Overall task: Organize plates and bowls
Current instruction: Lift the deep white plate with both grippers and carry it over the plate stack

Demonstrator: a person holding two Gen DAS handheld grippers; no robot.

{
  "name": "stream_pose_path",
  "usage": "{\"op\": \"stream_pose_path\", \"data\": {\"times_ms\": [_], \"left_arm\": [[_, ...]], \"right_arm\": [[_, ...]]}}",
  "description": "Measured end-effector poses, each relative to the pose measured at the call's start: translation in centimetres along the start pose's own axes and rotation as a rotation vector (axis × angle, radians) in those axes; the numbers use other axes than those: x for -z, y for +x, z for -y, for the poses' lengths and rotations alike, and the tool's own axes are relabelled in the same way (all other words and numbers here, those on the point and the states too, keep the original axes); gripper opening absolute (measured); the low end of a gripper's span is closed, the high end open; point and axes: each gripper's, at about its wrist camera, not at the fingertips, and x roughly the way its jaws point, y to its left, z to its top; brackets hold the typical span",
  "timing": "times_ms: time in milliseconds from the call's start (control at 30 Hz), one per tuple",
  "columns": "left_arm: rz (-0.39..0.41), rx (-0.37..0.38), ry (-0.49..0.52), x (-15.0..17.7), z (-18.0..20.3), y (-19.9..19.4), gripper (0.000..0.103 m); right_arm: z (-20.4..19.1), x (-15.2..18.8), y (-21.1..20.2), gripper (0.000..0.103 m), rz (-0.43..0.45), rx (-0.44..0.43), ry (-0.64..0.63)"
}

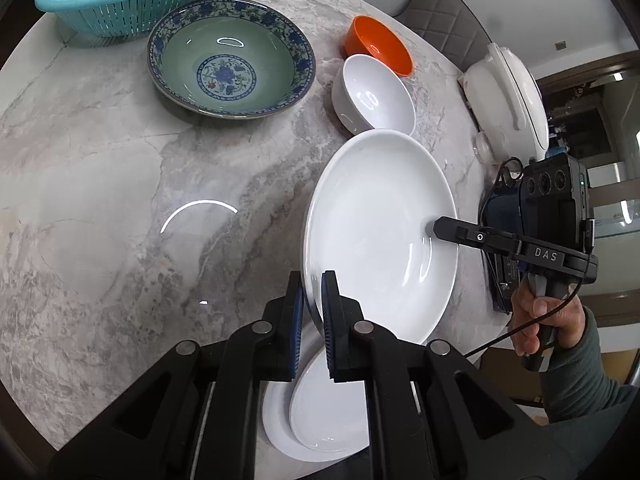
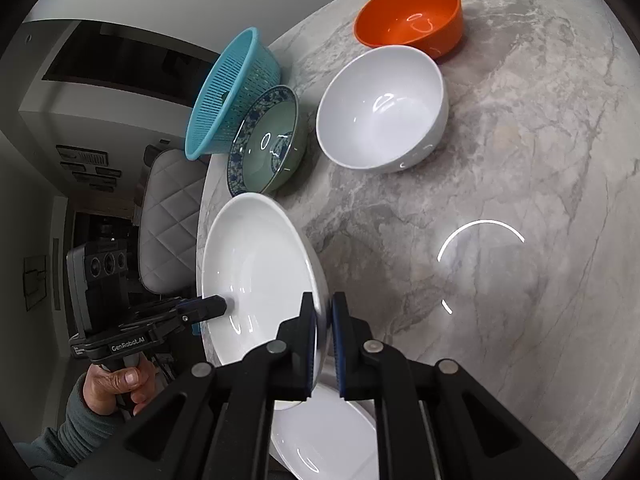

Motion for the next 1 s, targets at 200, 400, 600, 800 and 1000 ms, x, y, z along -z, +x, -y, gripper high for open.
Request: {"op": "stream_pose_path", "data": {"times_ms": [200, 400, 600, 800, 1000], "left_arm": [[-0.02, 0.02, 0.034, 3.1, 1.2, -1.2, 0.007], [-0.052, 0.039, 0.065, 6.7, 1.8, -1.7, 0.007], [-0.086, 0.056, 0.084, 10.1, 2.2, -1.5, 0.007], [-0.133, 0.074, 0.089, 13.4, 2.2, -0.6, 0.008], [-0.169, 0.07, 0.086, 15.7, 1.6, 0.6, 0.008]], "right_arm": [[-0.7, 2.8, -1.1, 0.01, 0.015, 0.008, 0.014], [-1.0, 6.2, -1.9, 0.01, 0.028, 0.021, 0.041], [-0.8, 9.9, -2.5, 0.01, 0.036, 0.039, 0.071], [-0.4, 13.1, -2.8, 0.01, 0.046, 0.052, 0.106], [0.3, 16.1, -2.5, 0.01, 0.046, 0.054, 0.139]]}}
